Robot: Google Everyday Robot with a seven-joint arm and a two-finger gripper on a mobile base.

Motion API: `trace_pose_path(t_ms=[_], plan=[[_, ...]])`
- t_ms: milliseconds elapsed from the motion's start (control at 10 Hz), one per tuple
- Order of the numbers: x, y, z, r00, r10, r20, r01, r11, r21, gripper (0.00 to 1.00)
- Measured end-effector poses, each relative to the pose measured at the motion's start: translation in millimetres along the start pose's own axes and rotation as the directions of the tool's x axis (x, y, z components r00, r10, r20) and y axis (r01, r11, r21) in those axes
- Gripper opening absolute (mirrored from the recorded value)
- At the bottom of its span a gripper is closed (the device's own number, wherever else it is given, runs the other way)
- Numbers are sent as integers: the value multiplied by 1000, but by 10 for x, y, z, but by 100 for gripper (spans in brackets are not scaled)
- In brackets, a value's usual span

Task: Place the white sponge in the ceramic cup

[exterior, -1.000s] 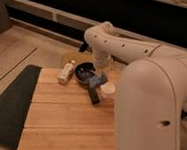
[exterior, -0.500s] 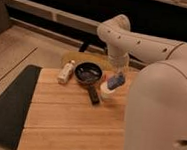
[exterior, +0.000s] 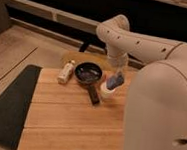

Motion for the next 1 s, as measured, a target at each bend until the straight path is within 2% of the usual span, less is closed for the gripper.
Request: trace_pose_path(t_ms=[200,400,700,1000], plan=[[-92,-60,99,1000,-11,-28,12,999,35,19],[-148,-150,190,998,-1,-55,4,998,55,19],[-218,-60,284,997,-2,-84,5,999,37,19],[-261,71,342,995,-7,-104,6,1000,-6,19]])
